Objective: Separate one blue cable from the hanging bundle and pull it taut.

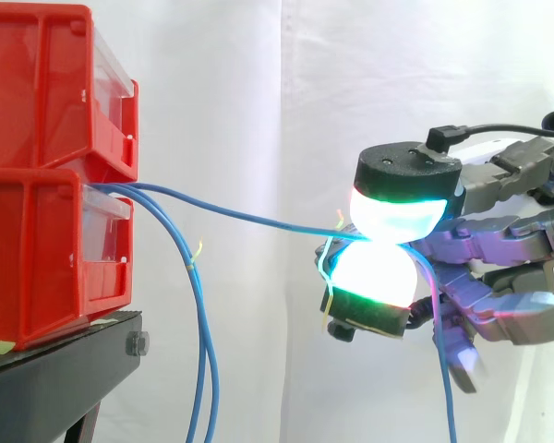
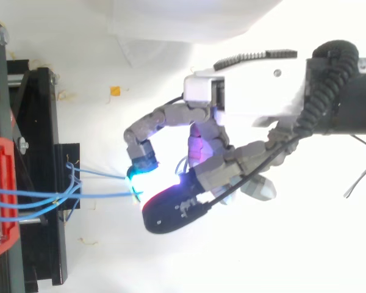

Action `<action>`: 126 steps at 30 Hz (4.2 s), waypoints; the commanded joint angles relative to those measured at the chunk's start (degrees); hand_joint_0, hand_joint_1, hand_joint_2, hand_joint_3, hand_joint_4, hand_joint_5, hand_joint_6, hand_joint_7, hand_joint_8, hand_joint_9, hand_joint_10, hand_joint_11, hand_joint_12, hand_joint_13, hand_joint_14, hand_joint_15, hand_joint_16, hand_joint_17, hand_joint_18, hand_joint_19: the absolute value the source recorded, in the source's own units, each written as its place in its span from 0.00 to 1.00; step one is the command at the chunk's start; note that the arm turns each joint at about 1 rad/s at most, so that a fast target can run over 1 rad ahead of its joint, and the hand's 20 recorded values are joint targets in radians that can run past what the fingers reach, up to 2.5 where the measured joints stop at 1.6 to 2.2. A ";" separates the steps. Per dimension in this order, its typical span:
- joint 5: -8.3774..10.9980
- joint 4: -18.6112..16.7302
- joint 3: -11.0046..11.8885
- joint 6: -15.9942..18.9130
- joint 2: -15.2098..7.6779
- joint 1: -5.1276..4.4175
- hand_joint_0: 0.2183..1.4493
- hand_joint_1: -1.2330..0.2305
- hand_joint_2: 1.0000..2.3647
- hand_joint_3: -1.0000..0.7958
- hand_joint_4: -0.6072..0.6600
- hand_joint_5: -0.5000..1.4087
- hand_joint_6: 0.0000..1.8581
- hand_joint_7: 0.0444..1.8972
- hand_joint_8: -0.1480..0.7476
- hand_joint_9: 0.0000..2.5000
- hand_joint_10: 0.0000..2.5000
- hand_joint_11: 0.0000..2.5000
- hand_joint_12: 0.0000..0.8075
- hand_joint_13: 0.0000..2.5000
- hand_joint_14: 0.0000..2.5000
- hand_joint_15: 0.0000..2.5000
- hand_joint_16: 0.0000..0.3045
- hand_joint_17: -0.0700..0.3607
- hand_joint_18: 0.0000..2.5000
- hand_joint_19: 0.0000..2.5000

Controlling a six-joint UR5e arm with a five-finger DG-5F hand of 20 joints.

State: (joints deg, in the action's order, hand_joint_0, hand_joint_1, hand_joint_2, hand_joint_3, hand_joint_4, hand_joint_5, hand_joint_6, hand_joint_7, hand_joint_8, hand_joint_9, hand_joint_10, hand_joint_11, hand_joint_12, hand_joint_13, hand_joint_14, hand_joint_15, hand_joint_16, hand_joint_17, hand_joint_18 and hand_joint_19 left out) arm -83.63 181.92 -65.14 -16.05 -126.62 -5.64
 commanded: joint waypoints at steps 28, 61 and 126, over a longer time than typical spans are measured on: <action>-1.09 3.70 -3.33 -2.41 3.93 0.80 0.43 0.34 0.01 0.51 0.48 0.34 0.27 0.70 0.37 0.86 0.01 0.29 0.38 0.60 0.01 0.28 0.24 0.54 0.44 0.18; -1.36 0.36 -6.40 -2.41 4.98 0.80 0.43 0.34 0.01 0.50 0.48 0.34 0.27 0.70 0.37 0.86 0.01 0.29 0.39 0.60 0.01 0.27 0.24 0.54 0.44 0.18; -2.68 -6.67 -11.85 -1.27 5.68 0.72 0.43 0.35 0.01 0.50 0.48 0.34 0.27 0.70 0.36 0.86 0.01 0.29 0.38 0.60 0.01 0.27 0.24 0.54 0.44 0.18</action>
State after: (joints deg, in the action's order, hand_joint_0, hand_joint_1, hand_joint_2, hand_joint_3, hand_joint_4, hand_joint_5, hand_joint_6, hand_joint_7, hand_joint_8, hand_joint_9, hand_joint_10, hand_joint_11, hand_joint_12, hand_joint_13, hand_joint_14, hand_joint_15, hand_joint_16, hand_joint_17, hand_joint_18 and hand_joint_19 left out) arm -86.36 175.20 -76.99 -17.32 -120.94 -4.89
